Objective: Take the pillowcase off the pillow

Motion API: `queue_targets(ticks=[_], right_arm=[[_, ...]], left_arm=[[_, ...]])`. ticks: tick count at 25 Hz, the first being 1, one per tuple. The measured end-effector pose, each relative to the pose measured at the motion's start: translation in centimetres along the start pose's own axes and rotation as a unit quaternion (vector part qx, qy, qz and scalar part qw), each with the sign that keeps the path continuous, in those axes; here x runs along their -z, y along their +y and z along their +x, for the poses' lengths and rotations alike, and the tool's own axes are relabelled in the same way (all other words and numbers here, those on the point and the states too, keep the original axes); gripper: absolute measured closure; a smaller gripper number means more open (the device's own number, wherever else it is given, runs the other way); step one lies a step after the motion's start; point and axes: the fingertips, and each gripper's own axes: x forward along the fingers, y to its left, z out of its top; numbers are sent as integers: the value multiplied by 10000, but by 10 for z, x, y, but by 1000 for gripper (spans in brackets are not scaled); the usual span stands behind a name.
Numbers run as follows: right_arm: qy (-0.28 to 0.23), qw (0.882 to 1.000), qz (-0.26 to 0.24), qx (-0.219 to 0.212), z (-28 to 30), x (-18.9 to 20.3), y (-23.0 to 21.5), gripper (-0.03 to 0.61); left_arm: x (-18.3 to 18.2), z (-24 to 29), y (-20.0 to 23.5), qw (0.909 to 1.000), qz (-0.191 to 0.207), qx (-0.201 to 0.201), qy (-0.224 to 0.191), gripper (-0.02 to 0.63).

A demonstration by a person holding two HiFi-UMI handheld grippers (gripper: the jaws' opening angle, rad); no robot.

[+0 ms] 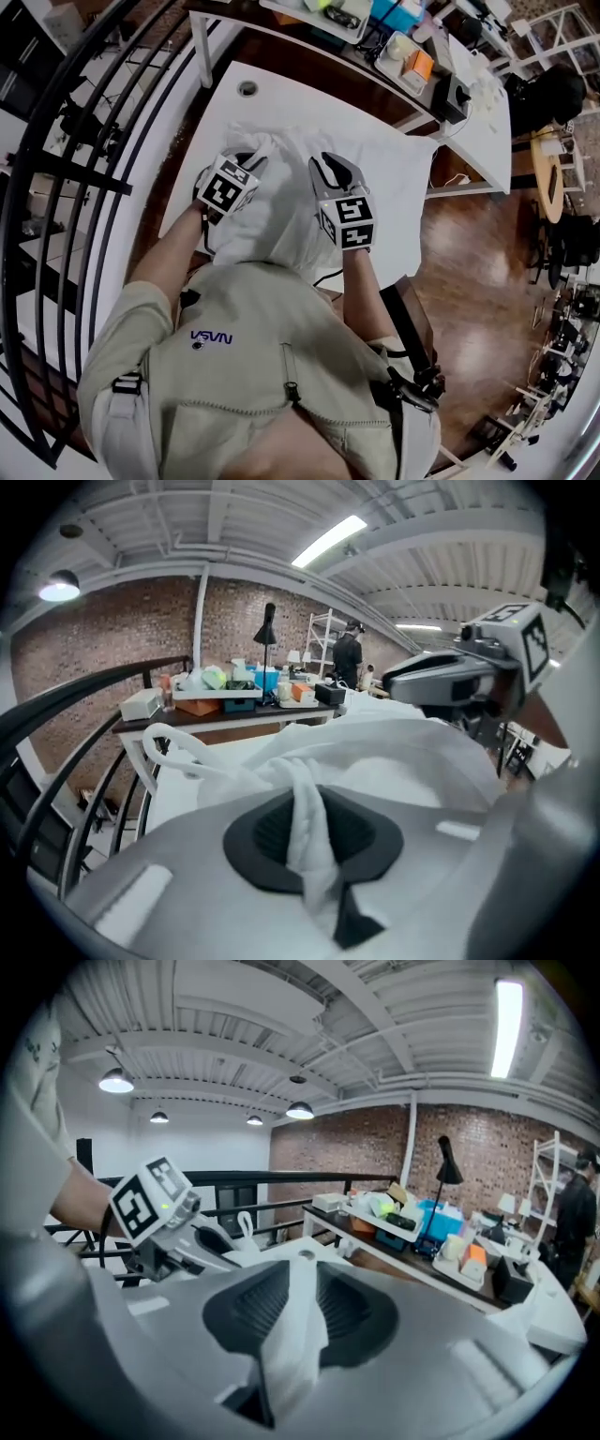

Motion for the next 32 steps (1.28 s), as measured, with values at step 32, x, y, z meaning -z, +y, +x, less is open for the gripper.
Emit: queue_targets(ticks=[32], right_arm=[[1649,9804,-244,1050,34,45,-98,554]], left_arm=[[-24,-81,-18,9833,-268,-327,-1768,574]])
